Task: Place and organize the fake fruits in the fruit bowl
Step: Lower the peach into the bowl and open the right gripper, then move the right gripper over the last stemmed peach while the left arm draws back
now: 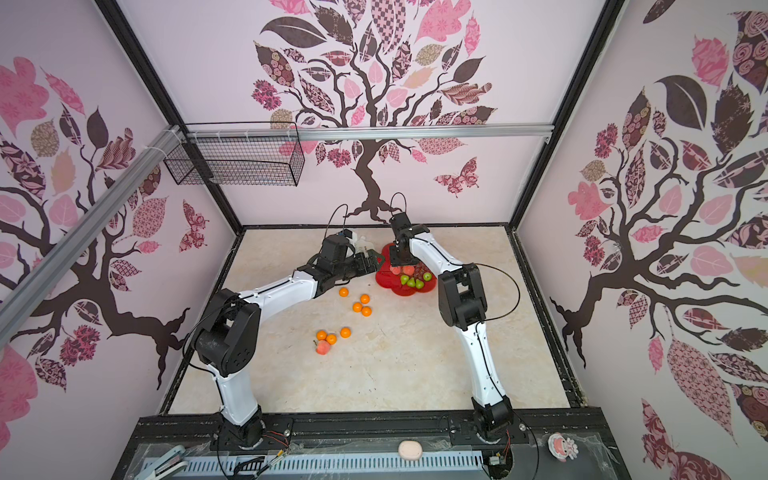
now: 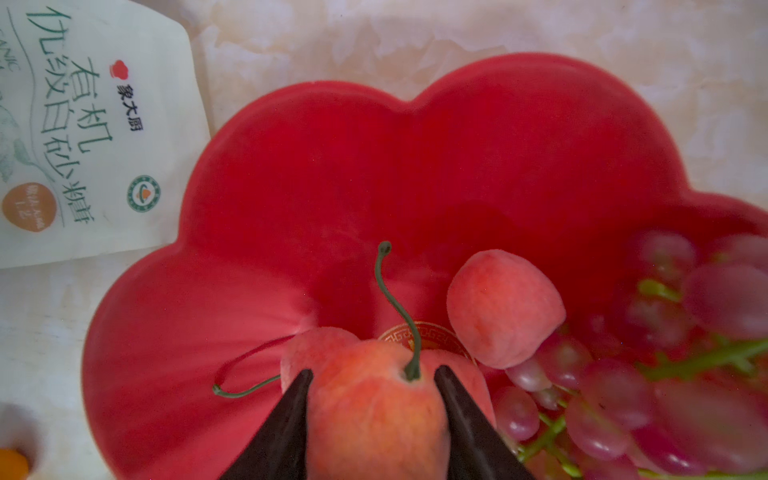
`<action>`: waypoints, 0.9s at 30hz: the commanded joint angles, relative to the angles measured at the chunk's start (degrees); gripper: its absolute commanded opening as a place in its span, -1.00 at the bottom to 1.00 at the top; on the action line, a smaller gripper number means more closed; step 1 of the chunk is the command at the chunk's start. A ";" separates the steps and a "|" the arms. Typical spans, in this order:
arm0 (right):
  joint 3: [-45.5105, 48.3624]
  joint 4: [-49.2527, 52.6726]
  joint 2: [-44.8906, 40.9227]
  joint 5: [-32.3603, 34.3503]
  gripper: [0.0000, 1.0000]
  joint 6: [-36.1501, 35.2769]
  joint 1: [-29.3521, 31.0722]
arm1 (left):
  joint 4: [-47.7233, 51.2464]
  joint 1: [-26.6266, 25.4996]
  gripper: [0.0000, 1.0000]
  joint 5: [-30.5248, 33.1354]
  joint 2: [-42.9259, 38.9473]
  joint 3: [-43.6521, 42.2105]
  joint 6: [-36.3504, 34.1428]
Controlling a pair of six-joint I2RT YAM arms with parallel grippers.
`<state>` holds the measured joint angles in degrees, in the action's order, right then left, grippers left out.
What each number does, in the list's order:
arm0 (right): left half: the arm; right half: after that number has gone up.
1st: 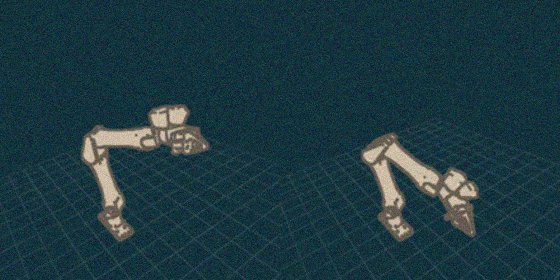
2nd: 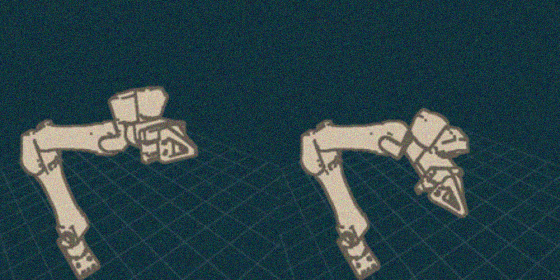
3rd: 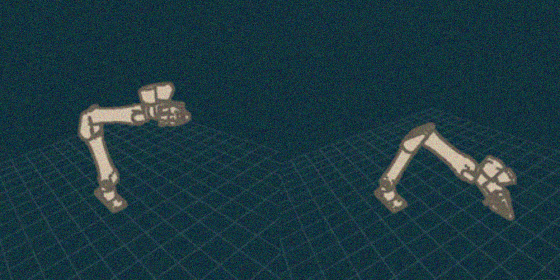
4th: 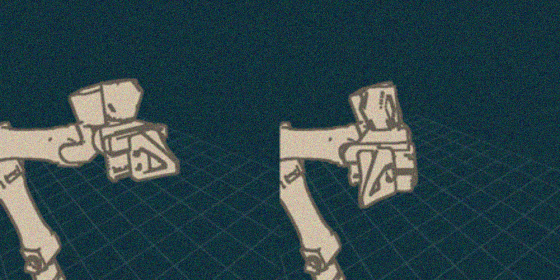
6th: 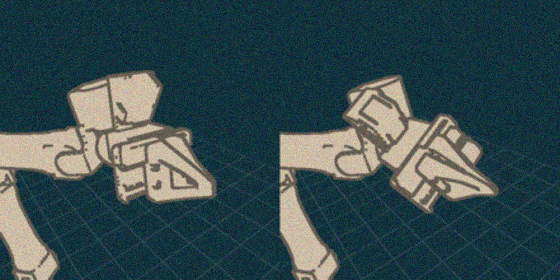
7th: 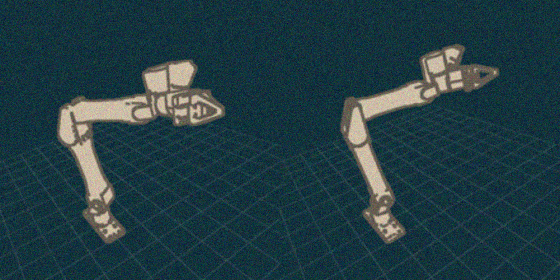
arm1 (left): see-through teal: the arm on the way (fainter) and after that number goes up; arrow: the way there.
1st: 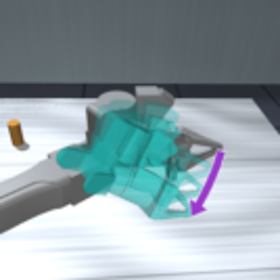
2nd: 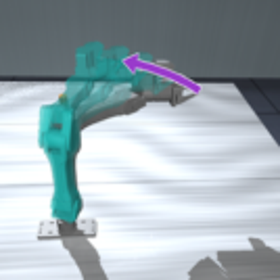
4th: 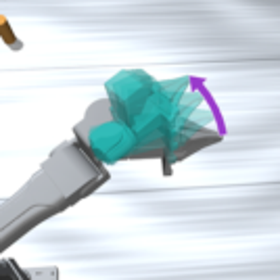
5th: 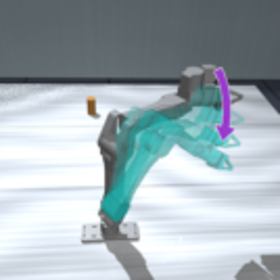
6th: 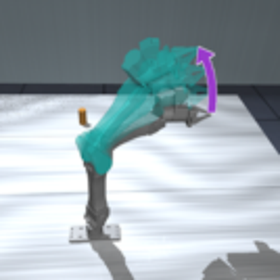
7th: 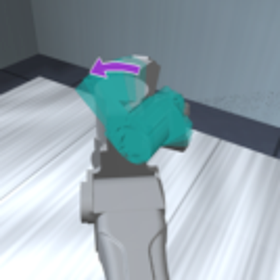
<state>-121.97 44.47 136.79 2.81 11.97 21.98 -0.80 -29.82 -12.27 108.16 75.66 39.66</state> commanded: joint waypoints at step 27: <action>6.66 -2.93 -12.95 -0.04 0.09 1.98 0.90 | 7.45 -0.44 0.96 2.71 -12.44 -4.74 -0.94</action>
<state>-117.14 42.98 132.25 2.79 12.91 22.31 2.48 -29.93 -11.70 101.06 73.58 39.51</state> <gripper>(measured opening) 0.543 0.983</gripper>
